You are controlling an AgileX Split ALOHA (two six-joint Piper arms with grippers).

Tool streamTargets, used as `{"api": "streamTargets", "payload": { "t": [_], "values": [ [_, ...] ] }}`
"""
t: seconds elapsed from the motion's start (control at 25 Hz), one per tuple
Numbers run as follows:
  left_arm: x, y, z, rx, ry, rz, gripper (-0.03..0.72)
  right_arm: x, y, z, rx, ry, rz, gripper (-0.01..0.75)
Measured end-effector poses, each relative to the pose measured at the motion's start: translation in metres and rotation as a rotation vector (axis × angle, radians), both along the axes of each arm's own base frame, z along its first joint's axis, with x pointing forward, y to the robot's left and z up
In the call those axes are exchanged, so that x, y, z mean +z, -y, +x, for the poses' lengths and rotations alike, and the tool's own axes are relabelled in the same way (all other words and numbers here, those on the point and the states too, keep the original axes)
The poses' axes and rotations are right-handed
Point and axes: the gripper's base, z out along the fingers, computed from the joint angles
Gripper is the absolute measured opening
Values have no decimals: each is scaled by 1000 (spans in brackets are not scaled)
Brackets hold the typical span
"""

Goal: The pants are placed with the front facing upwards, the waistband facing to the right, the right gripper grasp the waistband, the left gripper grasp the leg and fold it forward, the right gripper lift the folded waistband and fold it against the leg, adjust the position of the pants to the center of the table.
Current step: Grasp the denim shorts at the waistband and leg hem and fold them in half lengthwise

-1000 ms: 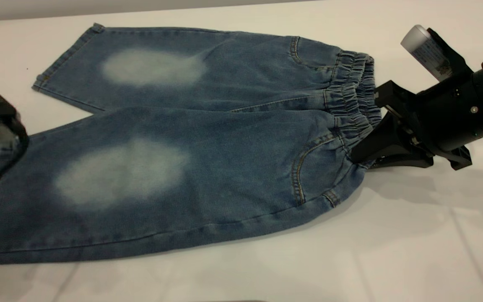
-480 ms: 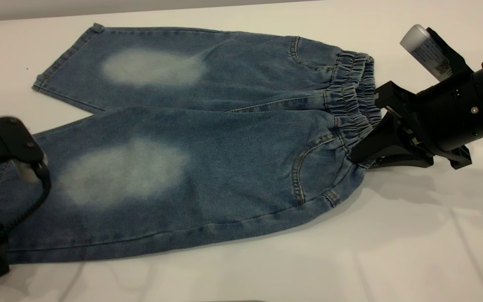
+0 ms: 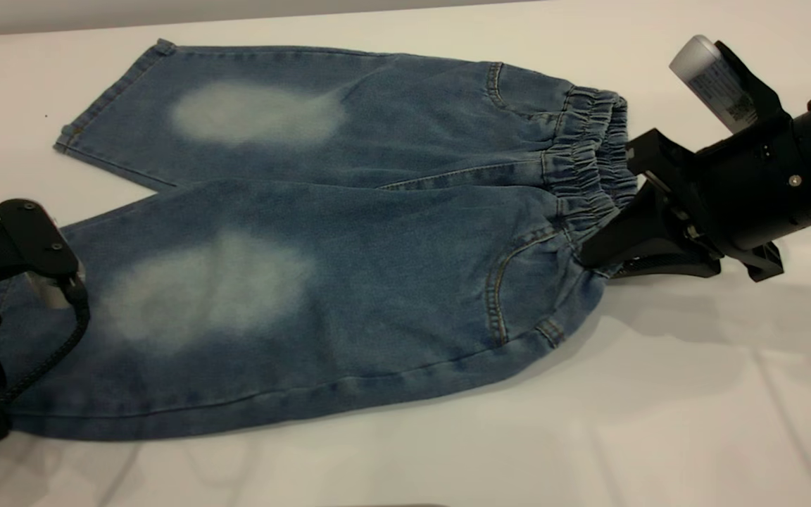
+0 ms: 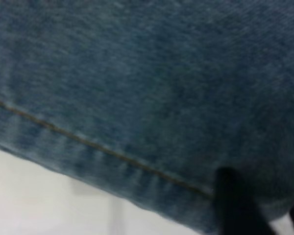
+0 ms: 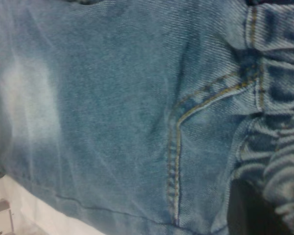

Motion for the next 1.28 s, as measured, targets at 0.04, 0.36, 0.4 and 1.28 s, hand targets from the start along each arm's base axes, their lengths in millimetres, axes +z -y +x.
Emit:
{"api": "streamTargets", "payload": {
  "t": [0.04, 0.36, 0.4, 1.28],
  "values": [
    [0, 0, 1, -7, 3, 1, 150, 1, -1, 0, 2, 1, 8, 40],
    [9, 0, 2, -5, 40, -1, 22, 7, -3, -2, 48, 7, 98, 40],
    [16, 0, 3, -5, 62, -1, 22, 8, -2, -3, 54, 3, 121, 40],
    [141, -7, -20, 133, 450, -61, 23, 82, 17, -83, -59, 16, 149, 40]
  ]
}}
